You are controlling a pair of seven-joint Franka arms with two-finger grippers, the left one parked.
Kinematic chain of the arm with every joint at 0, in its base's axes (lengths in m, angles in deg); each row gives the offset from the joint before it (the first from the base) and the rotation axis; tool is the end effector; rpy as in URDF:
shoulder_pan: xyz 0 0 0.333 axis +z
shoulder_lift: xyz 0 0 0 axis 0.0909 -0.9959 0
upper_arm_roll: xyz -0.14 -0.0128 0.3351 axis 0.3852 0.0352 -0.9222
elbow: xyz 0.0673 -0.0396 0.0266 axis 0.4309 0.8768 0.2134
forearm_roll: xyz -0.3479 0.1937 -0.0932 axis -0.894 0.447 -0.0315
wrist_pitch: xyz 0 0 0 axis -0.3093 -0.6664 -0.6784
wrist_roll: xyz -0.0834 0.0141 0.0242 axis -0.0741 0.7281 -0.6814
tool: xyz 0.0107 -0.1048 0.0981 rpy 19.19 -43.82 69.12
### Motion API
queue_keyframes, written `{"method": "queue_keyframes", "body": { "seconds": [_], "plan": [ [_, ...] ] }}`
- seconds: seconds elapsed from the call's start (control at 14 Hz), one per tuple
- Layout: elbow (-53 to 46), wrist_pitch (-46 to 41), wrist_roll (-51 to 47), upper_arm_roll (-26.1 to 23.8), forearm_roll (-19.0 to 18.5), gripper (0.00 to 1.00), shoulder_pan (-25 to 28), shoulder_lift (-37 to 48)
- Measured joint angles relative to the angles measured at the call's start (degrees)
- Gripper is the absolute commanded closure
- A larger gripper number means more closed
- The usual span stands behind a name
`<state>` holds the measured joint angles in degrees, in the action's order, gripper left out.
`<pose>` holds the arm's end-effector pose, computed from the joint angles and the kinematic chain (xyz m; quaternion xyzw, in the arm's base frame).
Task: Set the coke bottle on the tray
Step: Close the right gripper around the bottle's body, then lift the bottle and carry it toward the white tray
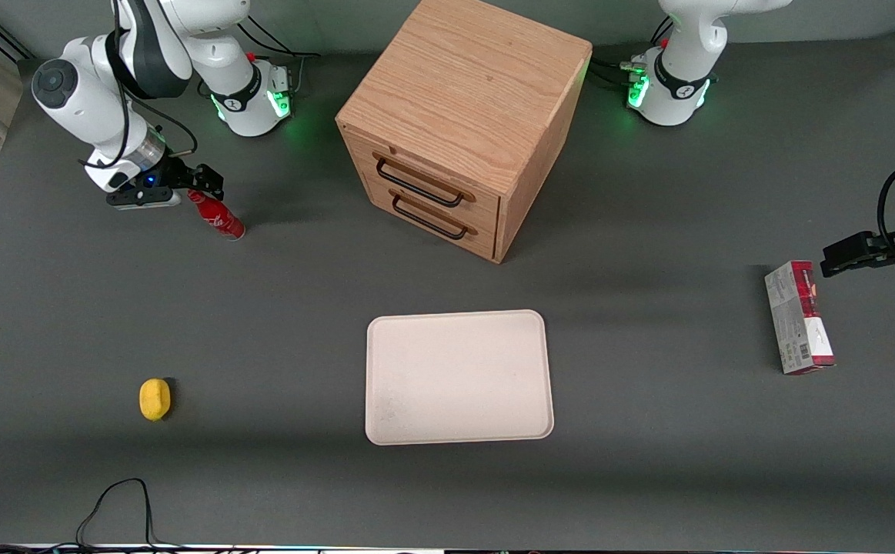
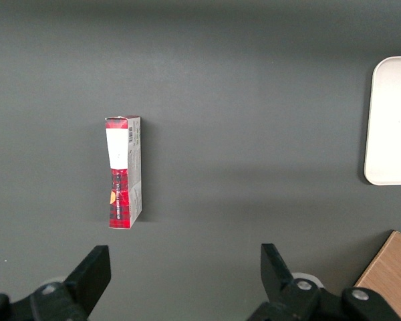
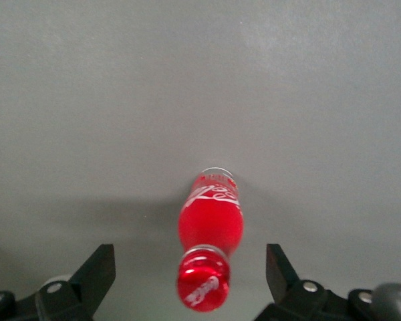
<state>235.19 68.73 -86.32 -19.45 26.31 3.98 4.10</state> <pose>0.3316 -0.0206 0.3147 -0.9994 -0.0019 0.0162 0.0302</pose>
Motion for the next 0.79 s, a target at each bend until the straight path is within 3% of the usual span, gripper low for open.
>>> {"method": "queue_keyframes", "body": {
  "seconds": [0.07,0.29,0.43,0.57,0.79],
  "plan": [
    [0.0,0.1,0.5,0.7,0.0,0.05,0.0,-0.4],
    [0.0,0.2,0.7,1.1,-0.1,0.35,0.0,-0.9],
    [0.0,0.2,0.7,1.1,-0.1,0.69,0.0,-1.1],
    [0.0,0.2,0.7,1.1,-0.1,0.92,0.0,-1.3],
    [-0.3,0.1,0.7,1.2,-0.4,1.00,0.0,-1.7]
  ]
}}
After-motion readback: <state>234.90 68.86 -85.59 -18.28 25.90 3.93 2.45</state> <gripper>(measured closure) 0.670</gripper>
